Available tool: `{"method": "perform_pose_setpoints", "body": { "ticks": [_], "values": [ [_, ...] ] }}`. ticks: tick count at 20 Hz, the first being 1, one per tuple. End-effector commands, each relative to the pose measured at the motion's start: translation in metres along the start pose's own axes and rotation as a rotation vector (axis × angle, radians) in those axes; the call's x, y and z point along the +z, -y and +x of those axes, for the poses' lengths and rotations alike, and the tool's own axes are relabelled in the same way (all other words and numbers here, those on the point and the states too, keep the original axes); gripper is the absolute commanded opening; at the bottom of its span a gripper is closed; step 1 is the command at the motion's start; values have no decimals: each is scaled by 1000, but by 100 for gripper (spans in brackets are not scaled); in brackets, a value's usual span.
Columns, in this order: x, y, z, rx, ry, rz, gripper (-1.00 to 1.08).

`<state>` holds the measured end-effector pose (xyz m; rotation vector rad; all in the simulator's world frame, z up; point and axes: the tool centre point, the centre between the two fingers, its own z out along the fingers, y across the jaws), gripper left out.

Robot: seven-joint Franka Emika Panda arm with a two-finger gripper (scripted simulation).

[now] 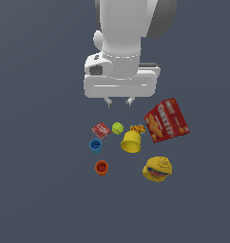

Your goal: Pick up a designated object from a clutter of objects.

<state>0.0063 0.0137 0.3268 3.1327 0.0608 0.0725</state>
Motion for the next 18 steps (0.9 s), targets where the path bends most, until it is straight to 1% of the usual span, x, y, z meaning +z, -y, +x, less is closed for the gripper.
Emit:
{"method": "perform_pose_setpoints", "body": {
  "ticks": [1, 6, 10, 14, 18],
  "values": [
    [1, 0, 1, 5, 7, 1, 28],
    [8, -1, 6, 32, 43, 9, 28],
    [18, -1, 12, 69, 90, 18, 28],
    [32, -1, 19, 118, 157, 29, 28],
    [50, -1, 27, 180, 243, 41, 28]
  ]
}}
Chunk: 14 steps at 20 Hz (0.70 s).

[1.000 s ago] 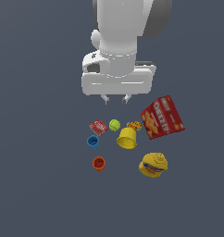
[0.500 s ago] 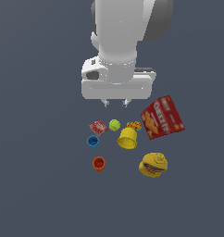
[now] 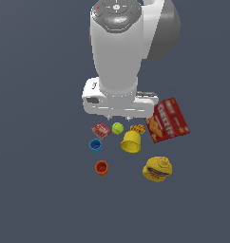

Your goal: Pick up a designated object from a clutter of objects.

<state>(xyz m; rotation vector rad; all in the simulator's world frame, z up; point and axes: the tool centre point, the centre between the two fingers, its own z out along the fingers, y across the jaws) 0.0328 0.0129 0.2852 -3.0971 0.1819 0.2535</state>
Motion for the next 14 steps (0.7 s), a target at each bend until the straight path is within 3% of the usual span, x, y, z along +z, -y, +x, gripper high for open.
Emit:
{"method": "perform_pose_setpoints", "body": {
  "ticks": [1, 14],
  "values": [
    [11, 0, 7, 40, 57, 6, 28],
    [78, 4, 34, 240, 361, 16, 28]
  ]
}}
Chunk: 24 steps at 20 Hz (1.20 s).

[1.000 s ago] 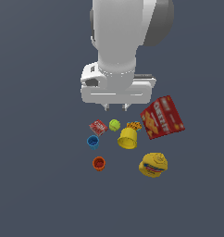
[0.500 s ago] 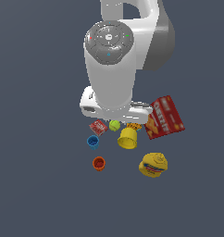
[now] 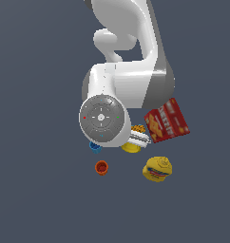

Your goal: Pick up a designated object from a clutter of objects.

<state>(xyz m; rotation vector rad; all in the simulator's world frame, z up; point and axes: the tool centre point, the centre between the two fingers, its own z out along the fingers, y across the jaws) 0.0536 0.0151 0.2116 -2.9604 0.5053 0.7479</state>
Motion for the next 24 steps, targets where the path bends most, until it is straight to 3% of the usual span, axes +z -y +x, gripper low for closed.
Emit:
{"method": "perform_pose_setpoints", "body": {
  "ticks": [1, 15, 24],
  "values": [
    [12, 2, 7, 38, 59, -3, 28],
    [84, 5, 33, 220, 375, -49, 28],
    [113, 4, 36, 281, 495, -82, 28]
  ]
}}
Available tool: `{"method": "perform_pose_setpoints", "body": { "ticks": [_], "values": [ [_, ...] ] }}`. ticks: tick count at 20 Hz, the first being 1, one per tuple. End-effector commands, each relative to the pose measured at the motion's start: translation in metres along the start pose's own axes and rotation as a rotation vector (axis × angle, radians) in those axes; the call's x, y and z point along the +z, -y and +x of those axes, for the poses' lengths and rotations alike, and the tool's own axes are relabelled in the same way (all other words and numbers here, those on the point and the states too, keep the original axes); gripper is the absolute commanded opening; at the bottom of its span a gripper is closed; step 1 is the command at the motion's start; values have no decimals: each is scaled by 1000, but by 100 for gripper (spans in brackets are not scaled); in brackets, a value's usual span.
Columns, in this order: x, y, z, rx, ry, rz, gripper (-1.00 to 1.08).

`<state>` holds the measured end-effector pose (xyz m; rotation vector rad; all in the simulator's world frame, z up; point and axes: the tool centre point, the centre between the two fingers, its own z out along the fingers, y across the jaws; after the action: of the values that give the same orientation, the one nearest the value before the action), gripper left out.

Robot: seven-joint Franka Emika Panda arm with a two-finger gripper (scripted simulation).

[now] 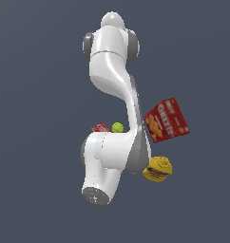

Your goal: Pick up a designated object from a clutter of objects.

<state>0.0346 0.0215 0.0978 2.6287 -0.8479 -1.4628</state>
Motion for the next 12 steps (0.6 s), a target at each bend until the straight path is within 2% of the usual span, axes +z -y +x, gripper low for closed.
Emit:
{"method": "perform_pose_setpoints", "body": {
  "ticks": [1, 6, 12],
  "values": [
    [5, 1, 3, 12, 22, -7, 28],
    [9, 1, 5, 23, 41, -14, 28],
    [10, 1, 5, 21, 39, -13, 28]
  ]
}}
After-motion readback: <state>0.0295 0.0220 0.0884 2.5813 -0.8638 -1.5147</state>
